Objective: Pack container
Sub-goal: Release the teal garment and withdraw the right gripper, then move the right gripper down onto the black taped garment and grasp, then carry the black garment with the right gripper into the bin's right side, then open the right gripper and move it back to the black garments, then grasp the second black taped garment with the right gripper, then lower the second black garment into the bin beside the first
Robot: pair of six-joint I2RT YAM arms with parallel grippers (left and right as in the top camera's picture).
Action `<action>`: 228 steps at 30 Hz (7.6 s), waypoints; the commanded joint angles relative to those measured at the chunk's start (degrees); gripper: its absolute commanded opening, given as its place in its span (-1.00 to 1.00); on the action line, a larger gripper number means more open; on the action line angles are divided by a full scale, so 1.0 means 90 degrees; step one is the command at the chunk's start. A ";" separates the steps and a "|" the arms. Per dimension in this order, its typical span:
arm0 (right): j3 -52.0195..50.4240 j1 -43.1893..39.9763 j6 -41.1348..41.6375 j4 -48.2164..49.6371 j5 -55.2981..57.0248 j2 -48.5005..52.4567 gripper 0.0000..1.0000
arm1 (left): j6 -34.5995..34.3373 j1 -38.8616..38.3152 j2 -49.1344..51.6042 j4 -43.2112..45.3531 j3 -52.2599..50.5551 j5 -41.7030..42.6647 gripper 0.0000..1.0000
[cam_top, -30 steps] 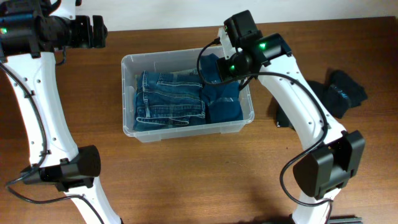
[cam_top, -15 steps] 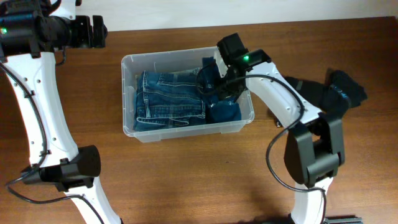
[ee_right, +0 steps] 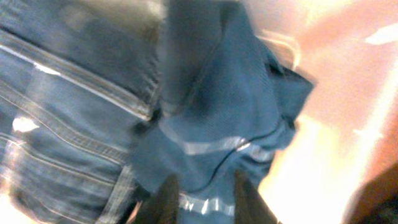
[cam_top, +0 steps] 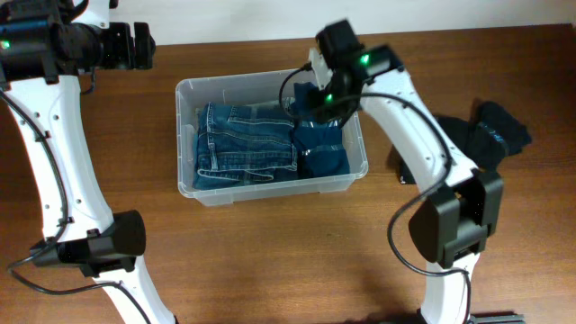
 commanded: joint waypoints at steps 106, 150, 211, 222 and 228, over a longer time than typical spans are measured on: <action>0.0551 -0.1727 -0.0733 -0.1523 -0.2368 -0.1384 -0.92 | -0.0053 0.0012 0.0041 -0.0087 -0.0024 0.0044 0.99; -0.1991 -0.0255 -0.0486 0.0510 -0.0546 -0.1022 -0.90 | -0.0053 0.0012 0.0041 -0.0087 -0.0024 -0.0002 0.98; -0.4670 -0.5882 0.1498 0.3772 -0.0471 -0.0418 0.04 | -0.0010 0.0010 0.0041 0.0044 -0.0024 -0.0051 0.98; -0.4277 -0.5887 0.1030 0.3262 -0.1156 -0.0940 -0.92 | -0.0010 0.0010 0.0041 0.0051 -0.0024 -0.0051 0.99; -0.3145 -0.5610 0.0092 0.1851 -0.2016 -0.2244 -0.92 | -0.0010 0.0012 0.0041 0.0124 -0.0024 -0.0056 0.98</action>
